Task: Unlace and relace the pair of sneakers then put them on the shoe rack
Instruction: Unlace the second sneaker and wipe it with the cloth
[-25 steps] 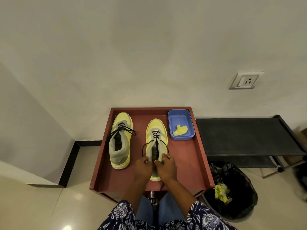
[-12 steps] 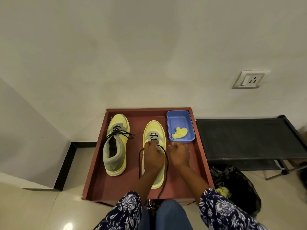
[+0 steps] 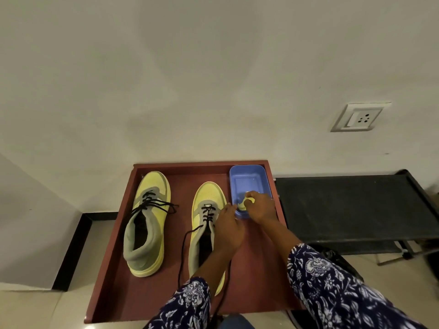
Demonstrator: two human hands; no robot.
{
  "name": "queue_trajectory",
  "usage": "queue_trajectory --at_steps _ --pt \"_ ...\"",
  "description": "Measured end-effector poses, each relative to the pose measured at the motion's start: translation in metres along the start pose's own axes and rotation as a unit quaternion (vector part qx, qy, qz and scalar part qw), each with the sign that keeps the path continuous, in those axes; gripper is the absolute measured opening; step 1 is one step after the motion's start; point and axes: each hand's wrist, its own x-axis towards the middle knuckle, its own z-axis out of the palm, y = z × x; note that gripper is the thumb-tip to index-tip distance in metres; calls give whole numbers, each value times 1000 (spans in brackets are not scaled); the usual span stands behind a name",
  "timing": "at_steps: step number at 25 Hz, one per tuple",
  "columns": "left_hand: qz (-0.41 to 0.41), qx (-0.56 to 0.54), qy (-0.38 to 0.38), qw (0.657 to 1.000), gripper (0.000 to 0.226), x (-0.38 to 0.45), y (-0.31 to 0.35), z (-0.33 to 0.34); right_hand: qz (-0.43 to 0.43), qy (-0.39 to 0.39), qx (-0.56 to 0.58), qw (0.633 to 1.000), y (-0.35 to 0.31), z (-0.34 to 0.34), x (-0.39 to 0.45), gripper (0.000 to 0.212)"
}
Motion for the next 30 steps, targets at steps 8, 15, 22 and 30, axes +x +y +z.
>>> queue_trajectory --at_steps 8,15,22,30 --pt "-21 10 -32 999 42 12 -12 10 14 -126 -128 984 7 20 20 34" --pt "-21 -63 27 997 33 8 4 -11 -1 -26 1 1000 0 5 17 31" --pt "-19 -43 64 997 17 -6 -34 -77 25 50 189 980 -18 -13 -22 21" --pt "36 20 -118 992 12 -61 -75 -118 30 25 235 971 -24 0 -90 15"
